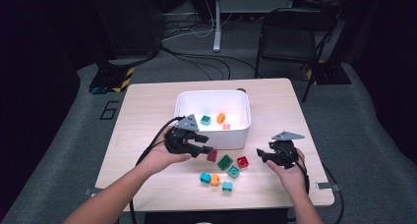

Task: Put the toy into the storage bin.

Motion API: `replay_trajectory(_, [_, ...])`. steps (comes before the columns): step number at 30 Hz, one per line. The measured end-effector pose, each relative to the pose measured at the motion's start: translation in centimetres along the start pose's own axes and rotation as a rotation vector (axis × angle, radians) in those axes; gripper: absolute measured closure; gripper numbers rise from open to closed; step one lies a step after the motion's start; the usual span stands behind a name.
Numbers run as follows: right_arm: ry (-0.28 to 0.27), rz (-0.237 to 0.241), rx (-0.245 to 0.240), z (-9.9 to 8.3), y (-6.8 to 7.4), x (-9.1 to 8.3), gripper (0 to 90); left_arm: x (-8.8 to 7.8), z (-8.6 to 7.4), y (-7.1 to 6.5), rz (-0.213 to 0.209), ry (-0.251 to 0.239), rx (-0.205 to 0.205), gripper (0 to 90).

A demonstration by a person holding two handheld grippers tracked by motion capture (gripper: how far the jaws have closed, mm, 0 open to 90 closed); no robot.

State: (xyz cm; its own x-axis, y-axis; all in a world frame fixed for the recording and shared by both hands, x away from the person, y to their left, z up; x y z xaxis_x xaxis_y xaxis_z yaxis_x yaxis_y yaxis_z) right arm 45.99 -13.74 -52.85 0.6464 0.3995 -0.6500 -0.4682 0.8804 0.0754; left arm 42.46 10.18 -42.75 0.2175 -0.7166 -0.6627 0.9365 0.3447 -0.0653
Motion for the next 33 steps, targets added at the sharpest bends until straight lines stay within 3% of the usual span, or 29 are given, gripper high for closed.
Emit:
replay_trajectory(14, [0.003, -0.003, -0.004, -0.1, 0.0, 0.0, 39.0, 2.7, -5.6, -0.6, -0.016, 0.034, -0.006, 57.5])
replay_trajectory(20, [0.006, -0.001, -0.007, -0.1, 0.1, 0.1, 39.0, 3.7, -7.0, -0.7, -0.047, 0.027, -0.009, 57.5])
replay_trajectory(33, [0.006, 0.0, -0.007, -0.1, 0.1, 0.1, 39.0, 5.3, -9.8, -1.0, -0.061, 0.05, 0.007, 56.7])
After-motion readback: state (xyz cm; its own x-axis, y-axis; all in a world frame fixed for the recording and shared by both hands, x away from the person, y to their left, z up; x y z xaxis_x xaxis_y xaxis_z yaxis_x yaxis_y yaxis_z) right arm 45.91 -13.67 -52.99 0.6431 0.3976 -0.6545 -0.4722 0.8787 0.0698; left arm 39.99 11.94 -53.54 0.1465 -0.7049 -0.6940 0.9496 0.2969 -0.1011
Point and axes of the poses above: each handheld gripper's, and its own axes: x roughly forward along the jaws, z roughly out of its top, y roughly to its left, the point moved 9 cm from there along x, roughly forward along the jaws, and after that the axes turned 1 degree about -z, right-handed, at the moved point
